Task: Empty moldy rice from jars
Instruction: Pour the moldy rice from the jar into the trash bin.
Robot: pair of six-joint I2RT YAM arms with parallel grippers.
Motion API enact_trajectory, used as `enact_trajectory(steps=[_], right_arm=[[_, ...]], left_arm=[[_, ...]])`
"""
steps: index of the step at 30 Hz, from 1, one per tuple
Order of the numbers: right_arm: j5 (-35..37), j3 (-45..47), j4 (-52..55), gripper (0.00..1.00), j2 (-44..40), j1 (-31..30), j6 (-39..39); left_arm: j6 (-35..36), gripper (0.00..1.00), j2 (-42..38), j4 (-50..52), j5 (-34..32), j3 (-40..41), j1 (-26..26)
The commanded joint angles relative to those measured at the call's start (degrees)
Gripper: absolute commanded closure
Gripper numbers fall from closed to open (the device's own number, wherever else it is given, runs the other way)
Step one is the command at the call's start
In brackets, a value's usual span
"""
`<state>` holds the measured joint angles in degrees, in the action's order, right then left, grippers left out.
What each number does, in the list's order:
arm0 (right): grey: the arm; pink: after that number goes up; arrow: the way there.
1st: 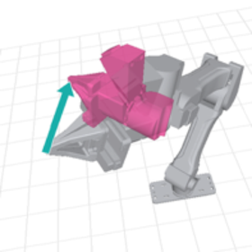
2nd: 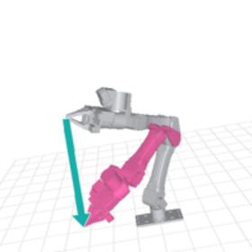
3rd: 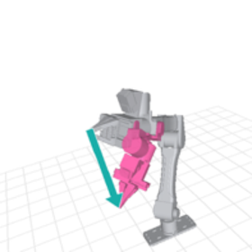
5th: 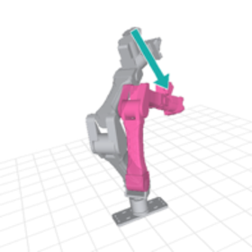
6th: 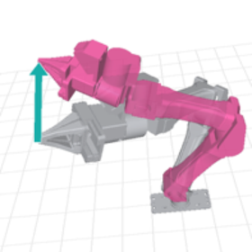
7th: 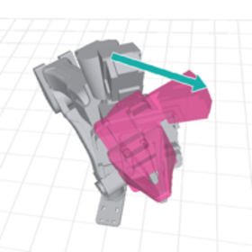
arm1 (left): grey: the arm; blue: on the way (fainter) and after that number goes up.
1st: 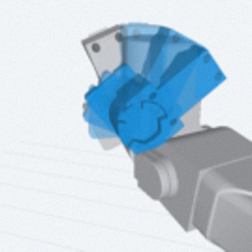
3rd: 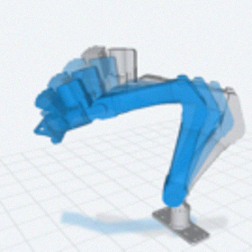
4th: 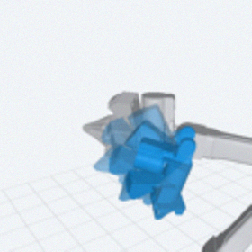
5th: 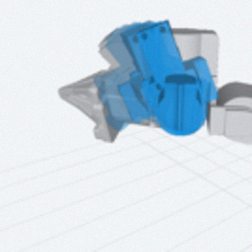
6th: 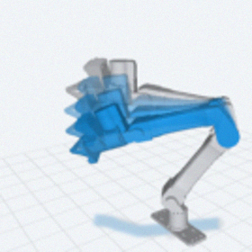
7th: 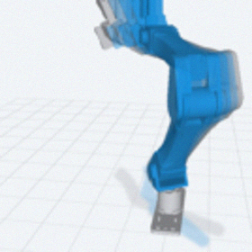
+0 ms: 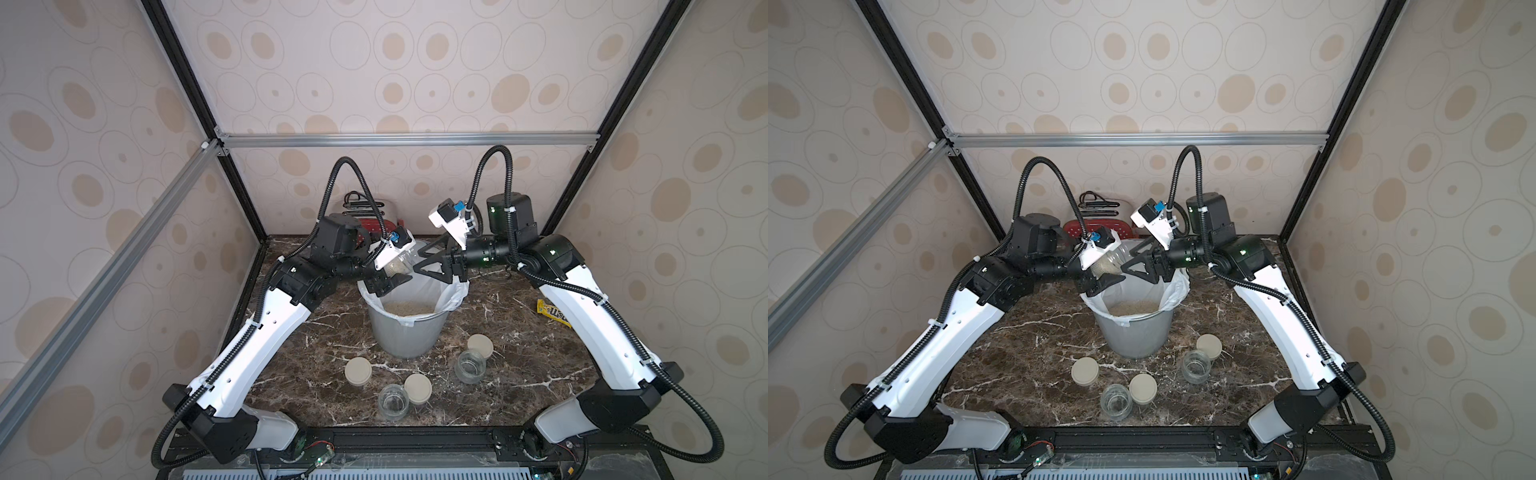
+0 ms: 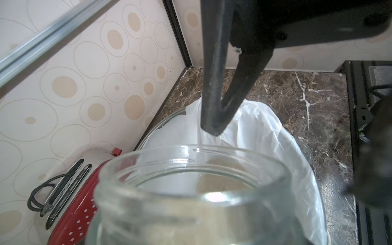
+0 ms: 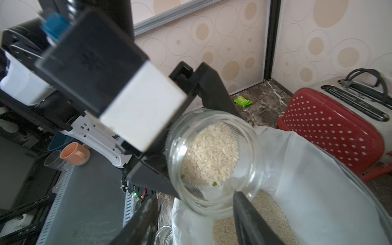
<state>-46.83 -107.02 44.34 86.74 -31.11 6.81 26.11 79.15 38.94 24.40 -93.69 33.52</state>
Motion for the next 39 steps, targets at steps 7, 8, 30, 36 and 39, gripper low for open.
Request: enact_trajectory(steps=[7,8,30,36,39], right_arm=[[-5.9,0.0,-0.5,0.48,1.1,0.1,0.5],[-5.8,0.2,-0.6,0.49,1.2,0.1,0.5],[-8.8,2.4,-7.5,0.64,6.5,-1.2,-4.4],[-8.3,2.6,-5.8,0.82,7.1,-1.5,-3.3],[-7.1,3.4,-6.2,0.89,6.5,-1.4,-3.7]], left_arm=[[2.1,0.50,0.6,-0.9,3.4,-3.4,-0.2],[2.0,0.50,0.6,-1.2,3.7,-3.4,-0.3],[-0.7,0.48,1.6,-5.9,7.3,-2.1,-0.2],[-1.1,0.44,1.5,-6.4,6.9,-2.1,-0.2],[-1.3,0.40,0.8,-6.7,6.2,-1.4,-0.2]])
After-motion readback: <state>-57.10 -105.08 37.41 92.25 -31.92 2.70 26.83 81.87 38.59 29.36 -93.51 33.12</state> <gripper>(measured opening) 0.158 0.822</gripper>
